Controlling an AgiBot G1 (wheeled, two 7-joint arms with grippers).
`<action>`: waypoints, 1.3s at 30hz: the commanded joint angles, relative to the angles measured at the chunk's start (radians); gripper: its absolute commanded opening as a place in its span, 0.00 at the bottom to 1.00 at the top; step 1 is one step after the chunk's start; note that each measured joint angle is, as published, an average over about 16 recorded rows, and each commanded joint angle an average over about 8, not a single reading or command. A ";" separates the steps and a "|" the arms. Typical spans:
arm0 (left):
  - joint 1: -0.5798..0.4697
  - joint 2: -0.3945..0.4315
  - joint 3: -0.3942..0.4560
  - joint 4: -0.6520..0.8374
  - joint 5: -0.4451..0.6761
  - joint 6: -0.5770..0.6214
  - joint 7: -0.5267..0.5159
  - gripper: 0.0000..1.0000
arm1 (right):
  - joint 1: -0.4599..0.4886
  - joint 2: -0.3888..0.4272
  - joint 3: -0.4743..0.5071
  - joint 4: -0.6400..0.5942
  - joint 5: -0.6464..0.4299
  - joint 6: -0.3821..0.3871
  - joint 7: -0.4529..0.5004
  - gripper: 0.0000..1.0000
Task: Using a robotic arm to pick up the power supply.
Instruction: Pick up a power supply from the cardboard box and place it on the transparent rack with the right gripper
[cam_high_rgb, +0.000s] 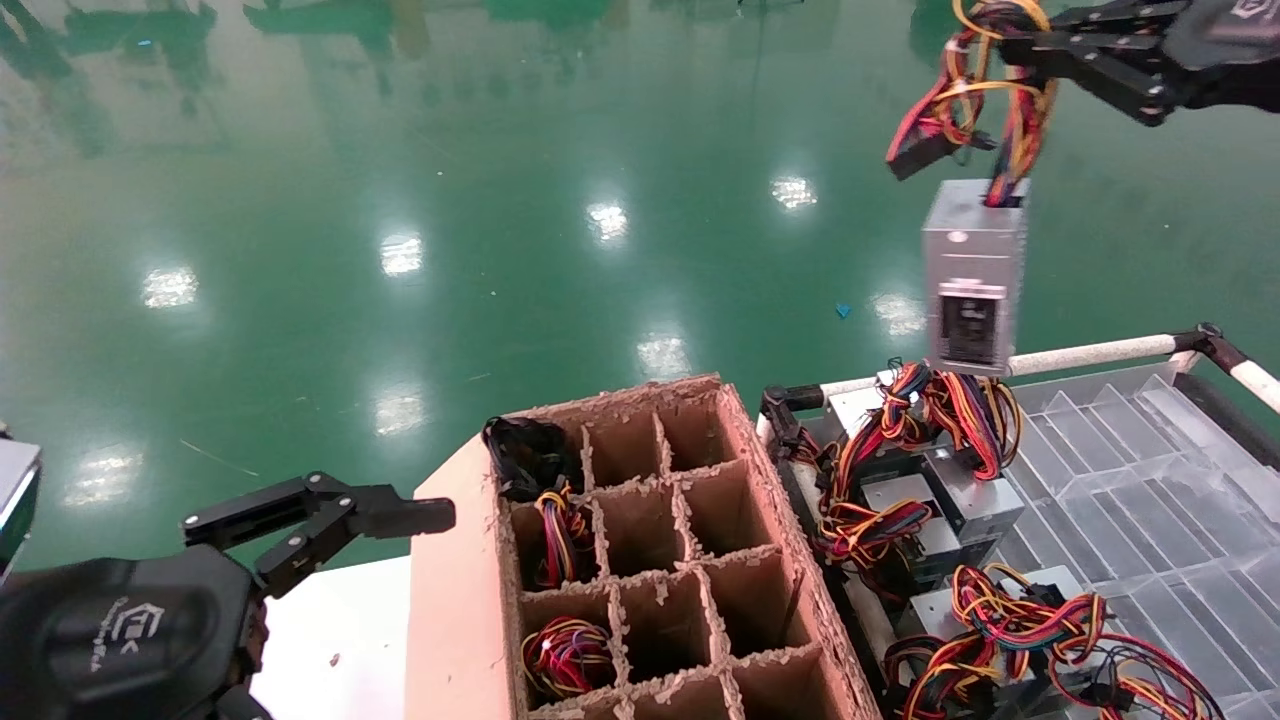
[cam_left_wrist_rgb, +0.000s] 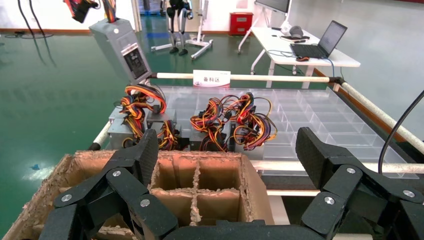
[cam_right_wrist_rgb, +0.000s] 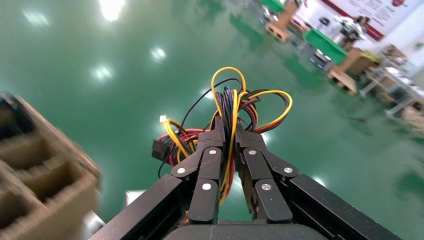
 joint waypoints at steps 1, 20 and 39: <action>0.000 0.000 0.000 0.000 0.000 0.000 0.000 1.00 | 0.035 0.000 -0.022 -0.016 -0.040 0.019 -0.022 0.00; 0.000 0.000 0.000 0.000 0.000 0.000 0.000 1.00 | 0.153 -0.046 -0.158 -0.106 -0.261 0.068 -0.168 0.00; 0.000 0.000 0.000 0.000 0.000 0.000 0.000 1.00 | 0.060 -0.136 -0.182 -0.180 -0.297 0.240 -0.208 0.00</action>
